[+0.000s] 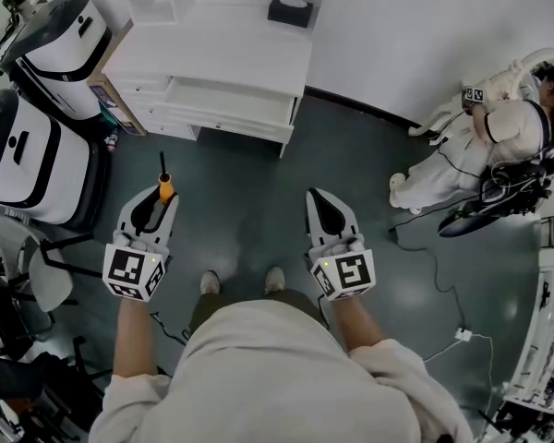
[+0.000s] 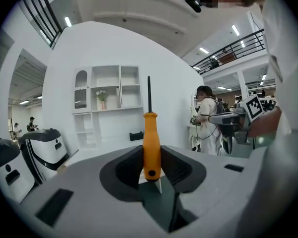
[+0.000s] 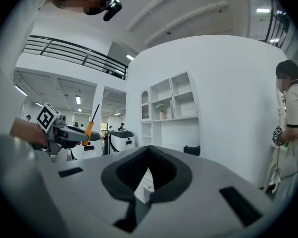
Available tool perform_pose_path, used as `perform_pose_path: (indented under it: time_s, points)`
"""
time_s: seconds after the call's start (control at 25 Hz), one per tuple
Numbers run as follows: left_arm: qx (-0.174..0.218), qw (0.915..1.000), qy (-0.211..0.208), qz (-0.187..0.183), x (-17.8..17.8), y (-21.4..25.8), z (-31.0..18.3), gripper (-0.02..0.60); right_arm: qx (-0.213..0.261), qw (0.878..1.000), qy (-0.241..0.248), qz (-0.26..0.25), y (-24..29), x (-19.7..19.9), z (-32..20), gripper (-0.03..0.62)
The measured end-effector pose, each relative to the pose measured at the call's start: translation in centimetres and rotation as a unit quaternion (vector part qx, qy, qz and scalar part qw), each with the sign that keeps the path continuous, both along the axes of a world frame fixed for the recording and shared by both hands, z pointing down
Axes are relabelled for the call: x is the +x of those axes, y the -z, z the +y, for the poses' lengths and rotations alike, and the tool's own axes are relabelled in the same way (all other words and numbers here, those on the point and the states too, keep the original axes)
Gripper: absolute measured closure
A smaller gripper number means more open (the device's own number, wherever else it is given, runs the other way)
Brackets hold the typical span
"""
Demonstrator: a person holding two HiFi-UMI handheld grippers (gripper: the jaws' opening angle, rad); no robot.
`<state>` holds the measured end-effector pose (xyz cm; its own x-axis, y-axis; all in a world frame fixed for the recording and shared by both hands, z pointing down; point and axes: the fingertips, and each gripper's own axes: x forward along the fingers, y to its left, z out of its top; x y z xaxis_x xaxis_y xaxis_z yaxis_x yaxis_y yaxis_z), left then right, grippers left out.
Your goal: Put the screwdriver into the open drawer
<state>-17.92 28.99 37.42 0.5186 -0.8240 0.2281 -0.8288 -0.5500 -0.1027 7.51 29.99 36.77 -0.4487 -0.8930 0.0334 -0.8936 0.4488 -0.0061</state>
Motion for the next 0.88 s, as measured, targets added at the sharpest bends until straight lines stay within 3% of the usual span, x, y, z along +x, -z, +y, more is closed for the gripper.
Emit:
perform_pose_path:
  time_s: [0.56, 0.88]
  points:
    - [0.005, 0.9993, 0.037, -0.008, 4.4, -0.2, -0.6, 0.472, 0.001, 0.998, 0.059, 0.000, -0.3, 4.0, -2.2, 0.591]
    - [0.000, 0.9988, 0.048, -0.006, 4.5, -1.2, -3.0, 0.472, -0.009, 0.997, 0.073, 0.004, -1.3, 4.0, -5.3, 0.589]
